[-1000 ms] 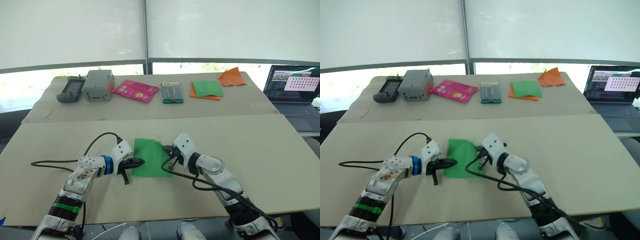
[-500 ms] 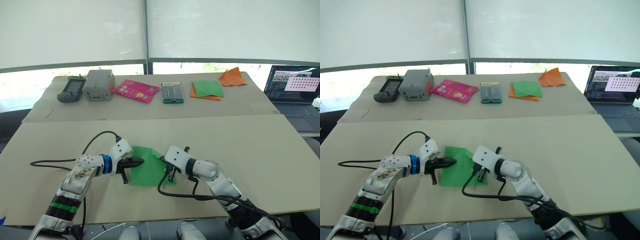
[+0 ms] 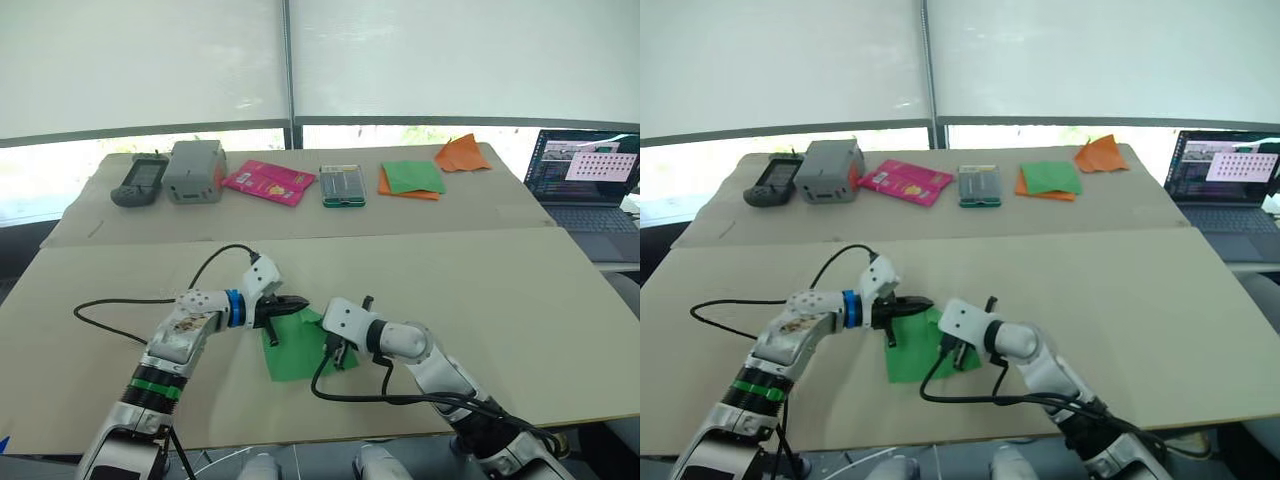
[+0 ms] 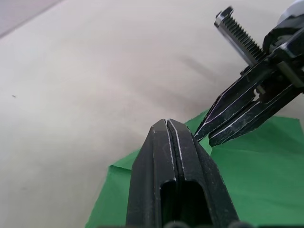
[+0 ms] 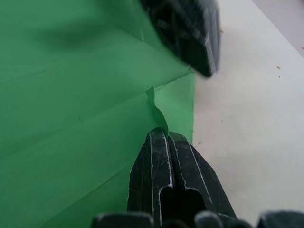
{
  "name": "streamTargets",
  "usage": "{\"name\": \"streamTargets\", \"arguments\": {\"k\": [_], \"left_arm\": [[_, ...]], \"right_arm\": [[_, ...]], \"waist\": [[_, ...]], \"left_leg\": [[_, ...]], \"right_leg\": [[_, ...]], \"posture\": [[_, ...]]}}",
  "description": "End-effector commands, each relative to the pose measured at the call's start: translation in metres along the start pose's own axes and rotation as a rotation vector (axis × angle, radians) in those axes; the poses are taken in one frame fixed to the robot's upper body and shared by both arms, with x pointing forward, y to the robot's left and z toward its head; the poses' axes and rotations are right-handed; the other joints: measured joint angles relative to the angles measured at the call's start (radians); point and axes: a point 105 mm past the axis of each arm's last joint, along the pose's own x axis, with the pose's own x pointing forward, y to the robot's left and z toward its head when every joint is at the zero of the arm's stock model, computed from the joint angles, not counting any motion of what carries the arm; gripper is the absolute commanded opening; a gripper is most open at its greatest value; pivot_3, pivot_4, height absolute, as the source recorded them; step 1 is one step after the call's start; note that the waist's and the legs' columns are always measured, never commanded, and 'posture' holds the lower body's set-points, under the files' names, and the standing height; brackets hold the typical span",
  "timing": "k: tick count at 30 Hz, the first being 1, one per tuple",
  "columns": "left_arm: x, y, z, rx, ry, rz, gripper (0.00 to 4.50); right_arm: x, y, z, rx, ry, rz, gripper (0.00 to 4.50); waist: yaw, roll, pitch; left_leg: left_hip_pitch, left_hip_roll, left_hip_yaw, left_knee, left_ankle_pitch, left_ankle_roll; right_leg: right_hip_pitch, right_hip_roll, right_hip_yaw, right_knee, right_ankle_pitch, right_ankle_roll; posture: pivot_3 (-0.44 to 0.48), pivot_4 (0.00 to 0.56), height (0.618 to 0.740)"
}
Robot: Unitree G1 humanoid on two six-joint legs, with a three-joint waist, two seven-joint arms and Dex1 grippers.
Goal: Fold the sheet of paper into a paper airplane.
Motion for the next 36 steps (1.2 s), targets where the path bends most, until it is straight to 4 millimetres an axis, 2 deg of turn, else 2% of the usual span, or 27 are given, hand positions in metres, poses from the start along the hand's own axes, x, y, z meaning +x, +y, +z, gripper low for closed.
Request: {"name": "streamTargets", "arguments": {"k": [1, 4, 7, 11, 19, 31, 32, 36], "left_arm": [[0.0, 0.01, -0.002, 0.023, 0.029, 0.04, 0.0], [0.005, 0.019, -0.004, 0.022, 0.044, 0.075, 0.0], [0.012, 0.02, 0.002, 0.036, 0.035, 0.056, 0.0], [0.02, 0.019, 0.0, 0.051, 0.055, 0.04, 0.0], [0.021, 0.022, -0.019, 0.07, 0.141, 0.04, 0.0], [0.017, 0.02, -0.034, 0.088, 0.197, 0.036, 0.0], [0.017, 0.02, -0.036, 0.095, 0.205, 0.034, 0.0], [0.017, 0.019, -0.037, 0.097, 0.208, 0.032, 0.0]], "right_arm": [[-0.001, 0.001, 0.003, -0.013, 0.003, 0.01, 0.03], [-0.002, 0.001, 0.003, -0.016, 0.006, 0.011, 0.03], [-0.003, 0.003, 0.005, -0.026, 0.007, 0.018, 0.03], [-0.002, 0.004, 0.006, -0.03, 0.008, 0.019, 0.03], [-0.003, 0.0, 0.006, -0.023, 0.016, 0.001, 0.03], [-0.004, -0.008, 0.009, -0.003, 0.015, -0.029, 0.03], [-0.005, -0.009, 0.01, 0.006, 0.009, -0.034, 0.63], [-0.012, -0.017, 0.023, 0.058, -0.05, -0.05, 1.99]], "waist": [[0.001, 0.0, 0.0], [0.005, -0.001, 0.0], [0.004, -0.001, 0.0], [0.004, -0.001, 0.0], [0.003, -0.001, 0.0], [0.002, -0.001, -0.002], [0.002, -0.001, -0.002], [0.002, -0.001, -0.002]], "left_leg": [[0.0, 0.0, 0.0, 0.0, 0.0, 0.0], [0.001, 0.0, 0.0, 0.001, 0.0, 0.0], [0.0, 0.0, 0.0, 0.001, 0.0, 0.0], [0.0, 0.0, 0.0, 0.001, 0.0, 0.0], [0.001, 0.0, 0.0, 0.001, 0.0, 0.0], [0.003, 0.0, 0.0, 0.001, 0.0, 0.0], [0.003, 0.0, 0.0, 0.001, 0.0, 0.0], [0.003, 0.0, 0.0, 0.001, 0.0, 0.0]], "right_leg": [[0.0, 0.0, 0.0, 0.0, 0.0, 0.0], [-0.001, 0.0, 0.0, -0.001, 0.0, 0.0], [-0.001, 0.0, 0.0, -0.001, -0.002, -0.004], [0.0, 0.0, 0.0, -0.001, 0.0, 0.001], [0.0, 0.0, 0.0, 0.0, 0.0, 0.001], [0.001, 0.0, 0.0, 0.0, 0.0, 0.001], [0.001, 0.0, 0.0, 0.0, 0.0, 0.001], [0.001, 0.0, 0.0, 0.0, 0.0, 0.001]], "posture": [[0.0, 0.15, 0.74], [0.0, 0.15, 0.74], [0.0, 0.15, 0.74], [0.0, 0.15, 0.74], [0.0, 0.15, 0.74], [0.0, 0.15, 0.74], [0.0, 0.15, 0.74], [0.0, 0.15, 0.74]]}}
